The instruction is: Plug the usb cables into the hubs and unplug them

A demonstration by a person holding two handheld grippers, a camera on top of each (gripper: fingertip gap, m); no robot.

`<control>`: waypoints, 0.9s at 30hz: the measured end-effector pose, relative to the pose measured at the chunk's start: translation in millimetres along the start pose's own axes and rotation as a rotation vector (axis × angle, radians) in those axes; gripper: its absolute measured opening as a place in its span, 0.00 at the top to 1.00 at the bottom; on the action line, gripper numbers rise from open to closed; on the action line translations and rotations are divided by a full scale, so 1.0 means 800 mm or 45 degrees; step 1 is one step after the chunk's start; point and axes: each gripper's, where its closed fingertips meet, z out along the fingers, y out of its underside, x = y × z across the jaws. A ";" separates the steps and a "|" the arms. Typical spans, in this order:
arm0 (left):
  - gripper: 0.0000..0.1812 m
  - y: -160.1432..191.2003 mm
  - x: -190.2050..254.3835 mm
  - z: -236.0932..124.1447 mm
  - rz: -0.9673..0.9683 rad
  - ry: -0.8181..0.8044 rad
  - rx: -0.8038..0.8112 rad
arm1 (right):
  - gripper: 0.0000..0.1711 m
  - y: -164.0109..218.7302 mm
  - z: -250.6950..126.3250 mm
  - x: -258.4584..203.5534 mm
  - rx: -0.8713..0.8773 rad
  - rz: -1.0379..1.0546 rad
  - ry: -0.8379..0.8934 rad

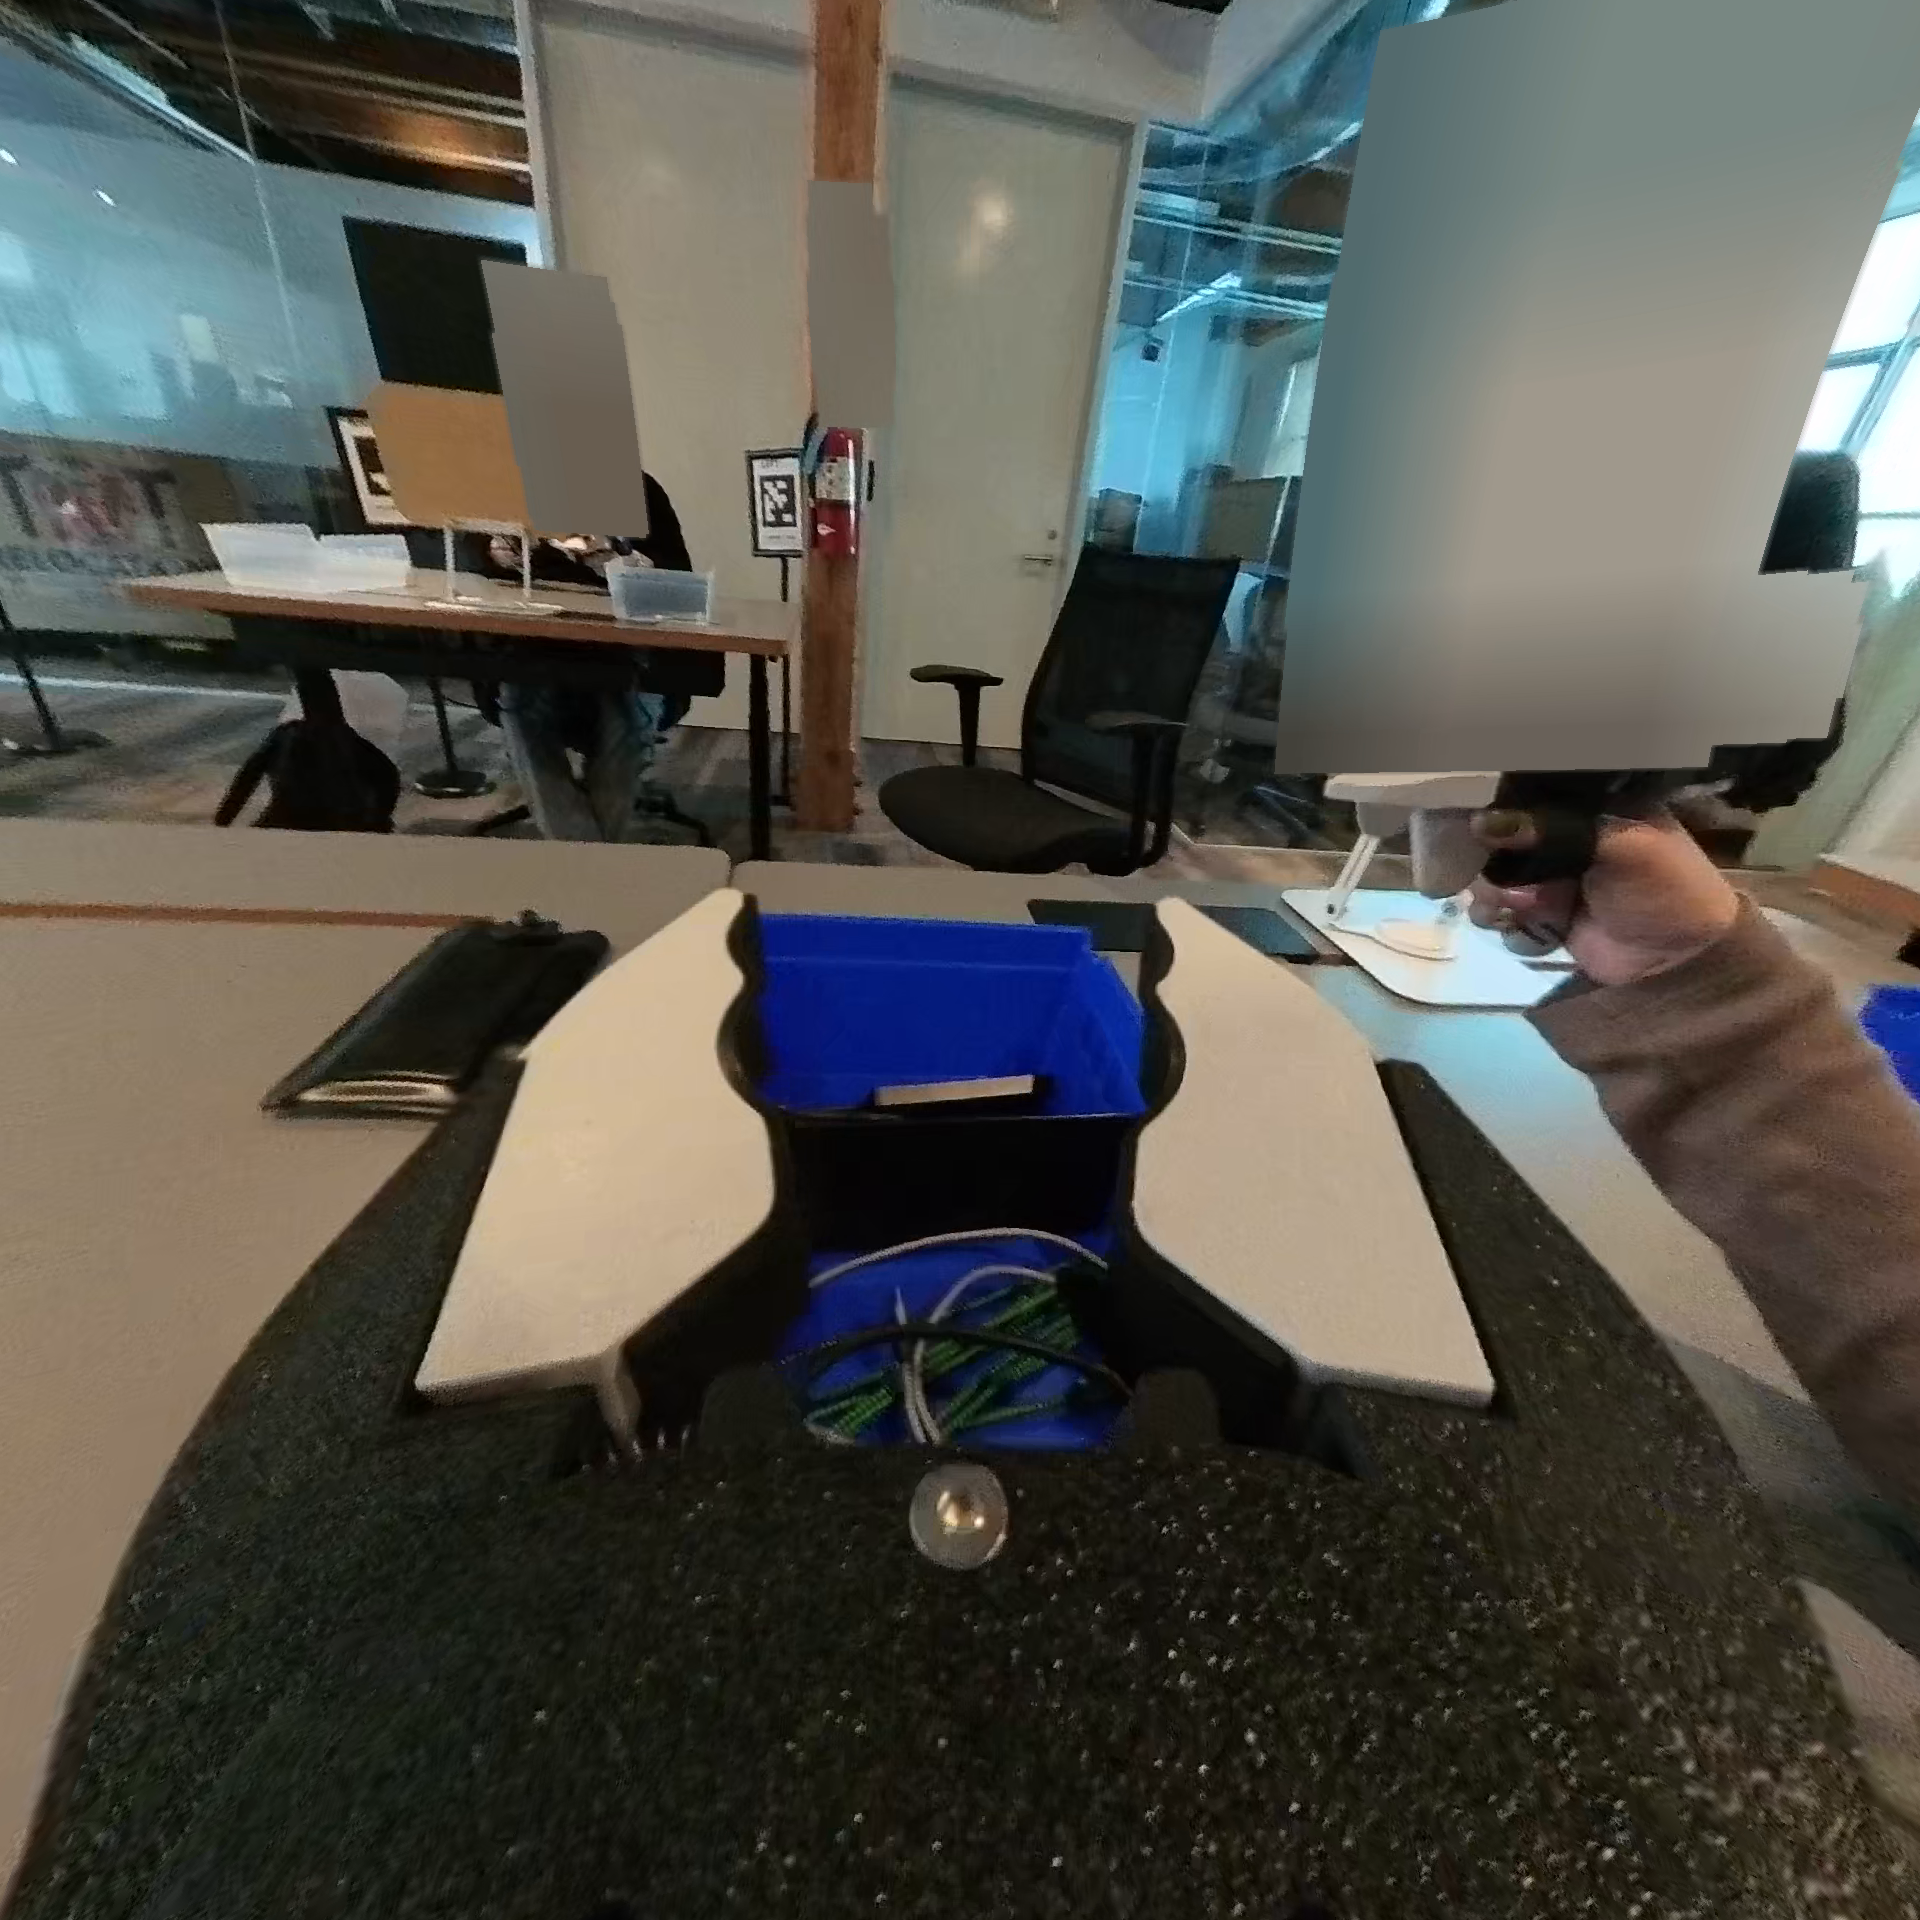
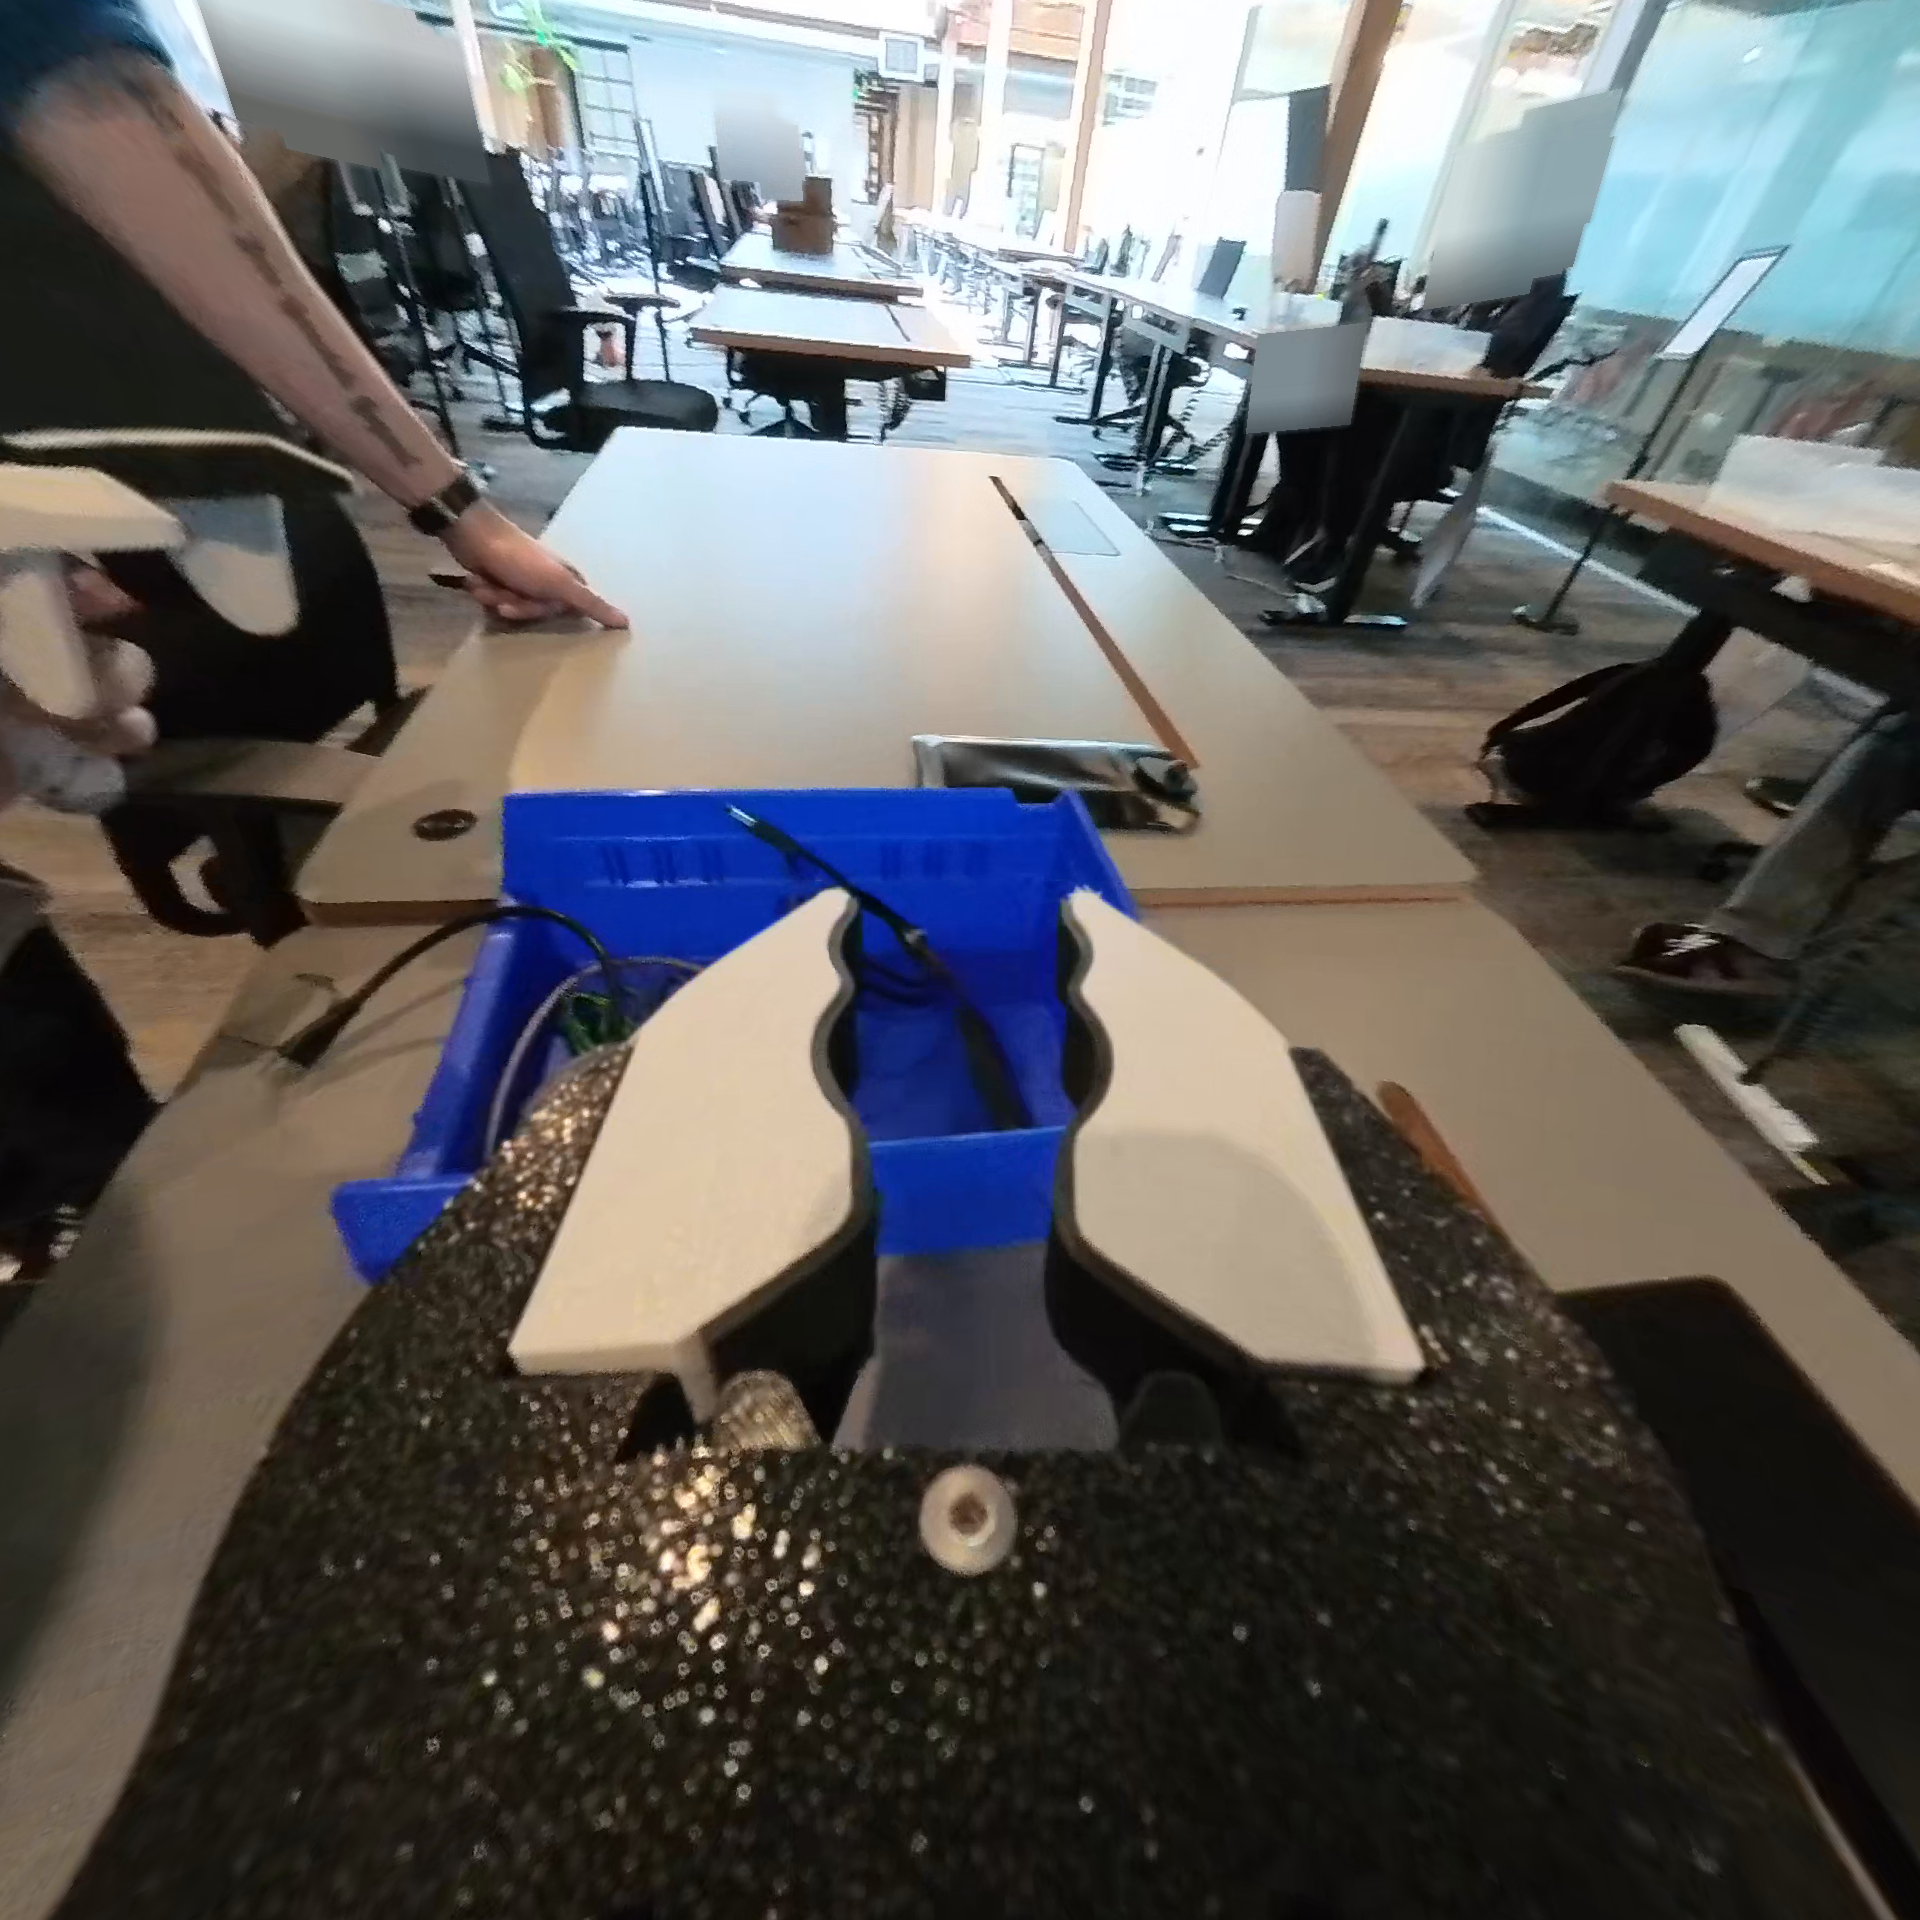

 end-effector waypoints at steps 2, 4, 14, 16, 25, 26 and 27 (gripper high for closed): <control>0.60 -0.006 0.002 0.000 0.021 -0.011 0.035 | 0.78 0.000 -0.010 0.011 0.014 -0.028 0.052; 0.57 -0.012 0.005 0.001 0.023 -0.005 0.067 | 0.75 -0.005 -0.020 0.019 0.058 -0.028 0.088; 0.49 -0.002 -0.002 0.007 0.063 -0.062 0.004 | 0.68 -0.024 -0.050 0.028 0.148 -0.015 0.137; 0.52 0.000 -0.002 0.005 0.052 -0.046 -0.014 | 0.68 -0.024 -0.053 0.030 0.137 -0.022 0.157; 0.59 0.068 -0.035 -0.015 0.107 -0.215 -0.397 | 0.68 -0.030 -0.097 0.044 0.156 -0.047 0.252; 0.59 0.085 -0.036 -0.019 0.115 -0.229 -0.458 | 0.68 -0.031 -0.105 0.047 0.171 -0.038 0.261; 0.59 0.106 -0.036 -0.025 0.110 -0.232 -0.543 | 0.69 -0.033 -0.114 0.051 0.191 -0.026 0.269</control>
